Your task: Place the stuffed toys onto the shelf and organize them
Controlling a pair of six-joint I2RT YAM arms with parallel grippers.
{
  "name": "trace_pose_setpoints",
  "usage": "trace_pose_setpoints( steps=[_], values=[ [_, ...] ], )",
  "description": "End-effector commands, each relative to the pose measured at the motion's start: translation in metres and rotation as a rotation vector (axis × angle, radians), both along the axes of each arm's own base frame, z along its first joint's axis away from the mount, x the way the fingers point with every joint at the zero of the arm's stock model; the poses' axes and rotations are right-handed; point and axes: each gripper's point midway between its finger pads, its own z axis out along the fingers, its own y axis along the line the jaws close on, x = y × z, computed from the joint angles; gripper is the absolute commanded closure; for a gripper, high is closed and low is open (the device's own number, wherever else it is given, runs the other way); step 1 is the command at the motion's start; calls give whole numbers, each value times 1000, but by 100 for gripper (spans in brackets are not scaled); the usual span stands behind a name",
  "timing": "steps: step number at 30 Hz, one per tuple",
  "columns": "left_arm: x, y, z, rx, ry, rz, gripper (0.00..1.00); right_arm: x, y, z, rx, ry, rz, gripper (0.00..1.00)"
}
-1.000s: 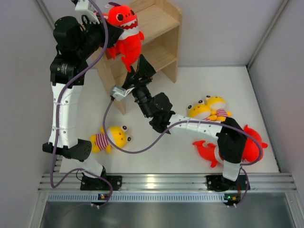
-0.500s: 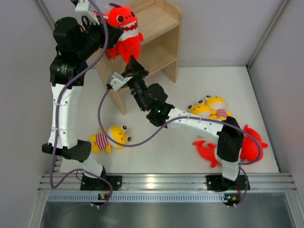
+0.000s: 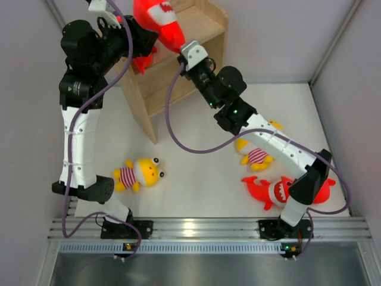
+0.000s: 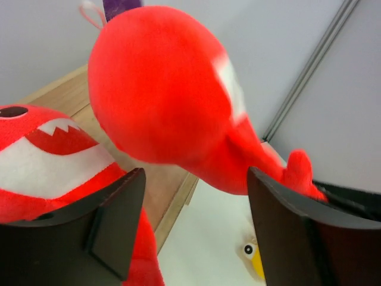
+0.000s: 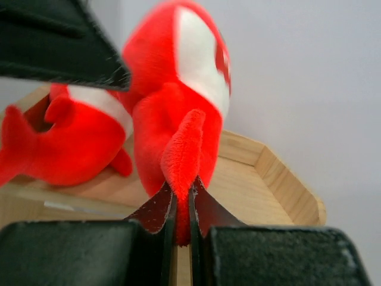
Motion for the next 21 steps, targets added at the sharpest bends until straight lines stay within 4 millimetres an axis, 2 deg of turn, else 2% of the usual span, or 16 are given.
trace_pose_setpoints(
  steps=[1,2,3,4,5,6,7,8,9,10,11,12,13,15,16,21],
  values=[
    [-13,1,34,25,-130,-12,23,5,-18,53,191,9,100,100],
    [-5,2,34,48,-147,2,23,16,-14,49,202,25,98,100],
    [0,8,40,49,-168,39,22,19,-21,62,253,21,100,100],
    [-1,11,48,51,-197,60,21,23,-22,66,280,26,97,100],
    [9,14,46,74,-205,86,19,33,-18,59,296,46,92,100],
    [14,18,47,82,-216,113,18,33,-22,72,355,46,107,100],
    [17,21,46,93,-220,134,18,36,-21,73,371,55,117,100],
    [23,24,42,116,-219,151,18,45,-13,65,375,76,126,100],
    [25,27,40,124,-216,172,18,45,-17,75,406,74,147,100],
    [27,29,37,133,-209,185,18,46,-10,75,397,76,181,100],
    [29,32,32,144,-199,196,18,54,0,65,386,93,203,100],
    [31,34,28,152,-188,201,18,55,2,67,396,95,237,100],
    [31,36,26,155,-184,210,18,53,13,62,359,95,300,100],
    [28,41,21,167,-169,222,18,58,28,46,291,102,357,100],
    [22,47,25,172,-180,239,18,65,36,31,253,126,362,100],
    [8,66,25,216,-177,313,18,77,41,13,134,106,305,100]
  ],
)
